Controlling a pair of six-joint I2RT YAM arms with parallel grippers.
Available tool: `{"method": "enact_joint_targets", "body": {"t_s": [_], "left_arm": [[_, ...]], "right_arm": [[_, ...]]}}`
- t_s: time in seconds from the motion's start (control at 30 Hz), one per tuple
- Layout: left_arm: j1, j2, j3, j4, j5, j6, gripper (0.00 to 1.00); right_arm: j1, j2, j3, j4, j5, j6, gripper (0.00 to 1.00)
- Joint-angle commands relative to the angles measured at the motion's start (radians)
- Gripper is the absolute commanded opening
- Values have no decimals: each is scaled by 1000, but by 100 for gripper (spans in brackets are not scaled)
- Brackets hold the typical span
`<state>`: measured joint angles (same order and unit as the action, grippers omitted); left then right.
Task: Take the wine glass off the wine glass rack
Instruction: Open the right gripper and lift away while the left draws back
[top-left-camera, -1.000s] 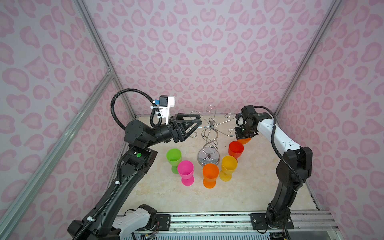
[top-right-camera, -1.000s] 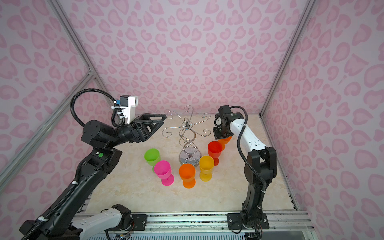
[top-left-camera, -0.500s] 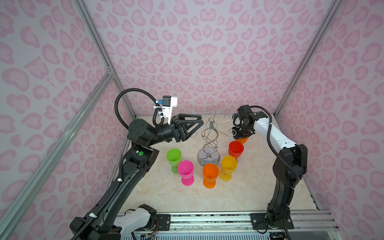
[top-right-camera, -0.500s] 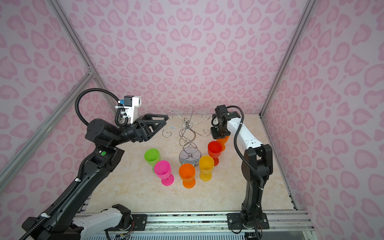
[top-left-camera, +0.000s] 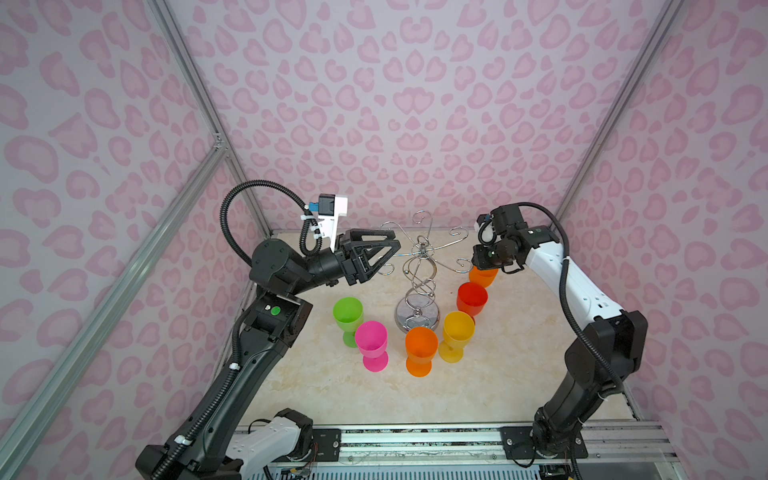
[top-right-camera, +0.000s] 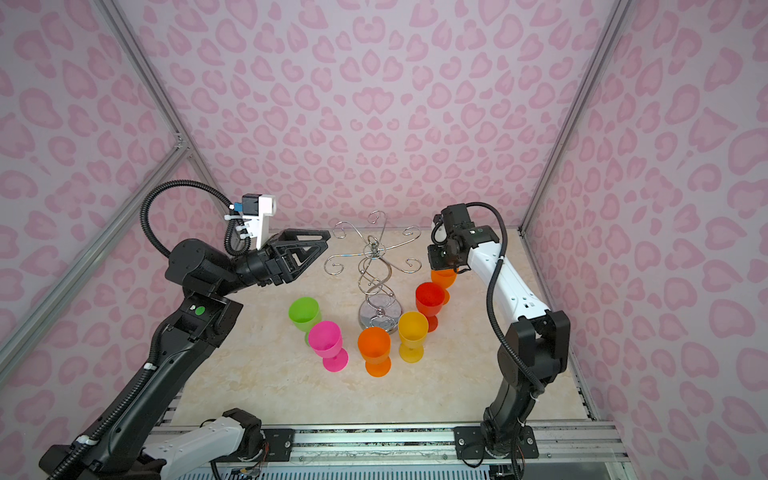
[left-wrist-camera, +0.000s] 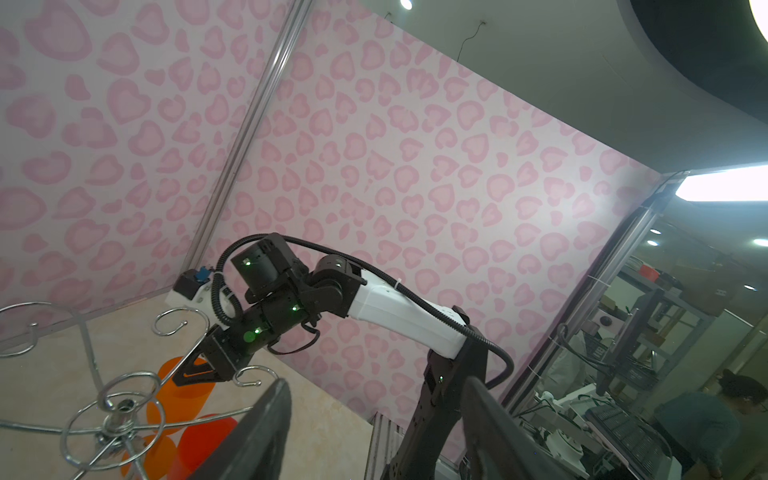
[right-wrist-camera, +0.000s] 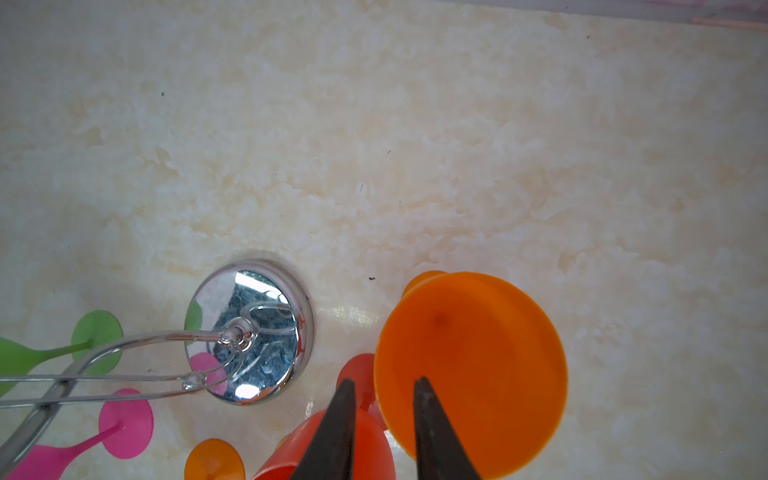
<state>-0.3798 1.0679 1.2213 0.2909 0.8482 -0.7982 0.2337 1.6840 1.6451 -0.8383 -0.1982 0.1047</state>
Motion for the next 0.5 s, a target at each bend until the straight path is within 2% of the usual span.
{"method": "enact_joint_targets", "body": {"t_s": [0.0,0.07,0.13,0.23,0.3,0.37,0.47], "left_arm": [[50,-35,6,-92,-57,86,68],[93,-59,10,-186,-110,146,68],[126,-90,25,-339,-272,280,70],[132,-122,20,-482,-739,478,72],[140,-124,-30,-461,-974,557,74],[156,-105,-84,-406,-1126,619,75],[210,-46,-172,-309,-1235,683,76]], "right_arm": [[-25,-99,-76,183,33,54,26],[-44,-193,-149,289,52,62,26],[-56,-307,-274,396,76,60,26],[-69,-489,-449,563,111,51,27],[-81,-596,-552,653,141,45,30],[-92,-685,-640,710,170,37,34],[-106,-787,-766,767,218,25,35]]}}
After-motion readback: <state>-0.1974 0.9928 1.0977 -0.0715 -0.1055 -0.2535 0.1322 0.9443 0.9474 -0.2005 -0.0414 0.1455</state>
